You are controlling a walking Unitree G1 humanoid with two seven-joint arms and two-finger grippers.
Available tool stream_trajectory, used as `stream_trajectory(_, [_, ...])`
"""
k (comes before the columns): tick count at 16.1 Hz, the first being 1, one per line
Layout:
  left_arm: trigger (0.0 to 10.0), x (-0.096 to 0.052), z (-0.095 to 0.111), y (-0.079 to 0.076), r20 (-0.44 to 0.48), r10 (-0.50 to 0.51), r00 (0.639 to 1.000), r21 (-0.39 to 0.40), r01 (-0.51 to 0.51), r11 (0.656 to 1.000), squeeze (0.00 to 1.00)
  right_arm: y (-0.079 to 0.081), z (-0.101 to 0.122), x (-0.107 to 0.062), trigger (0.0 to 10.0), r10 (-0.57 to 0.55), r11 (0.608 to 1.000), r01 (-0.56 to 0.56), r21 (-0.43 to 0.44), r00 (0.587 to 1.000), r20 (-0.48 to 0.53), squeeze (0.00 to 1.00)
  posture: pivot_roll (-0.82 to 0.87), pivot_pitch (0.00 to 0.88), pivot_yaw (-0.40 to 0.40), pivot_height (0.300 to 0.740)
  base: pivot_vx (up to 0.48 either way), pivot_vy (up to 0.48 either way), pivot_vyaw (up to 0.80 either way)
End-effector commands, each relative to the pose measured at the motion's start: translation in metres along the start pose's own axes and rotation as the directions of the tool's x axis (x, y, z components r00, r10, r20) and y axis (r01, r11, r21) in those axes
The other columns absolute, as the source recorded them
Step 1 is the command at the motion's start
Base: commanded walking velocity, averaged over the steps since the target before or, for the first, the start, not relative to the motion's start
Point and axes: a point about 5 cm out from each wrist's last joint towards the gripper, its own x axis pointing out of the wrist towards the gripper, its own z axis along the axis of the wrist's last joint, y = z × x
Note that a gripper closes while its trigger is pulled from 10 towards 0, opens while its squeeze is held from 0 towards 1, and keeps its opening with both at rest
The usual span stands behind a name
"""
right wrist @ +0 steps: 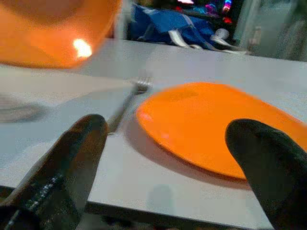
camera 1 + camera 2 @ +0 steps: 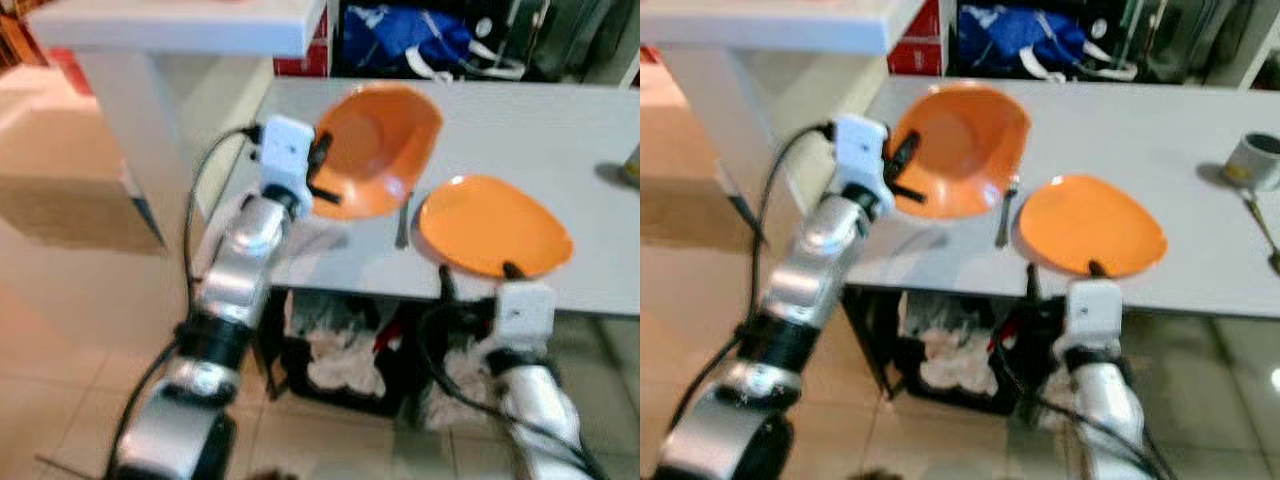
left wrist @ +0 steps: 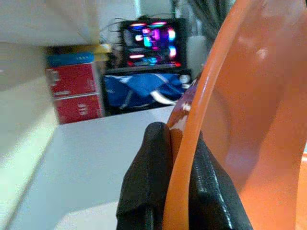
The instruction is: Setting the table
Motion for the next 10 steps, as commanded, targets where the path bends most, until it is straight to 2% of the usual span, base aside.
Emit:
stream_trajectory(1, [0.0, 0.004, 0.014, -0.006, 0.064, -0.018, 0.998, -0.006, 0.019, 1.0, 0.0, -0.007, -0.001, -0.002, 10.0, -0.02, 1.0, 0.02, -0.018, 1.0, -0.007, 0.0, -0.16, 0.016, 0.061, 0.727, 0.307, -0.368, 0.0])
stream_trajectory(5, [0.0, 0.003, 0.021, -0.014, 0.118, -0.075, 0.99, -0.014, 0.077, 0.997, 0.0, -0.007, -0.001, -0.001, 10.0, -0.019, 1.0, 0.019, -0.018, 1.0, -0.008, 0.0, -0.16, 0.02, 0.061, 0.727, 0.295, -0.375, 0.0])
stream_trajectory(10, [0.0, 0.002, 0.022, -0.018, 0.13, -0.1, 0.986, -0.012, 0.102, 0.995, 0.0, -0.006, 0.0, 0.0, 10.0, -0.018, 1.0, 0.018, -0.017, 1.0, -0.007, 0.0, -0.16, 0.022, 0.064, 0.727, 0.247, -0.409, 0.0])
